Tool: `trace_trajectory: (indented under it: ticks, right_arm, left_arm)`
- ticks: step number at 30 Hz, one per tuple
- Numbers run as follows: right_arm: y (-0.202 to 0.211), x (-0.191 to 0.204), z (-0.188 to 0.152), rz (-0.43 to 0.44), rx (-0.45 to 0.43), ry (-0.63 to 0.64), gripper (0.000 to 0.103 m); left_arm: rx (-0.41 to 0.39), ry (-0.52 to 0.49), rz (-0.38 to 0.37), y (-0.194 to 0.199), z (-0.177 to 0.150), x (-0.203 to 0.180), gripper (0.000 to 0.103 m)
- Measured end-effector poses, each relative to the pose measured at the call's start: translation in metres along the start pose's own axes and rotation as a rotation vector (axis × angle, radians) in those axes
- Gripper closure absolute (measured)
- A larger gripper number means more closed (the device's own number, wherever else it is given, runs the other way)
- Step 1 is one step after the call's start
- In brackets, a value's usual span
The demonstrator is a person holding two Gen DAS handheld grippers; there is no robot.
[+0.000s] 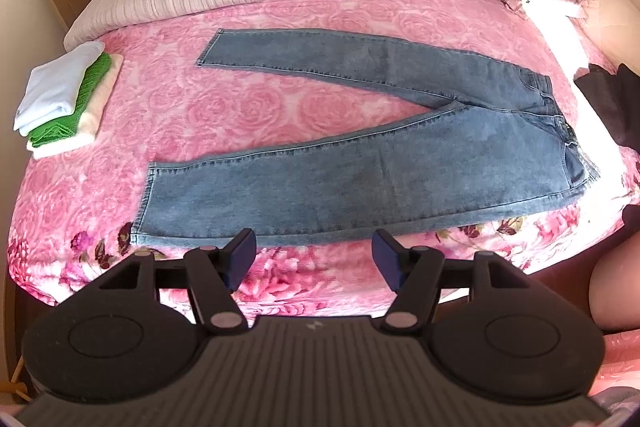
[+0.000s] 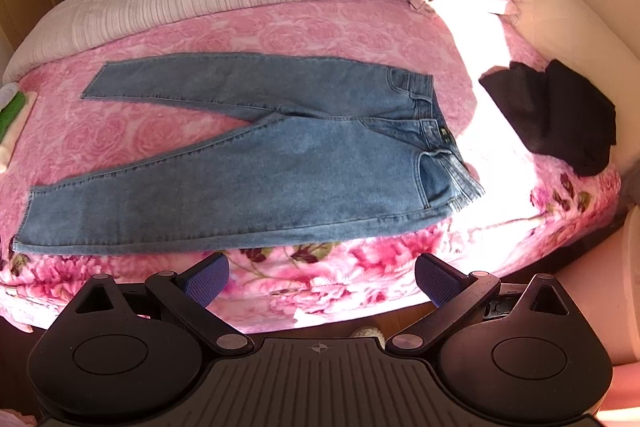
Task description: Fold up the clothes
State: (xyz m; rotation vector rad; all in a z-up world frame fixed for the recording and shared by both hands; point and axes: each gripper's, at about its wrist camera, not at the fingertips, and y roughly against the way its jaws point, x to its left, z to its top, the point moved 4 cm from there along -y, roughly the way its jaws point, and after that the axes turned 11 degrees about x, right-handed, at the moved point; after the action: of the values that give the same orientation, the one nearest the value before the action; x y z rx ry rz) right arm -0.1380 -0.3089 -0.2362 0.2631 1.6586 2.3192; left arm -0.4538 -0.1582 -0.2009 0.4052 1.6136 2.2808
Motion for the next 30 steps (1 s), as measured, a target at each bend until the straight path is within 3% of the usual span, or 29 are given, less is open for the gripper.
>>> trace_trajectory:
  ticks: [19, 30]
  right_arm:
    - [-0.005, 0.023, 0.017, 0.008, -0.012, 0.033, 0.001]
    - [-0.012, 0.050, 0.041, 0.026, -0.031, 0.095, 0.001]
  left_arm:
    - [0.019, 0.030, 0.014, -0.006, 0.002, 0.032, 0.042]
    - [0.016, 0.120, 0.036, -0.010, 0.003, 0.064, 0.042]
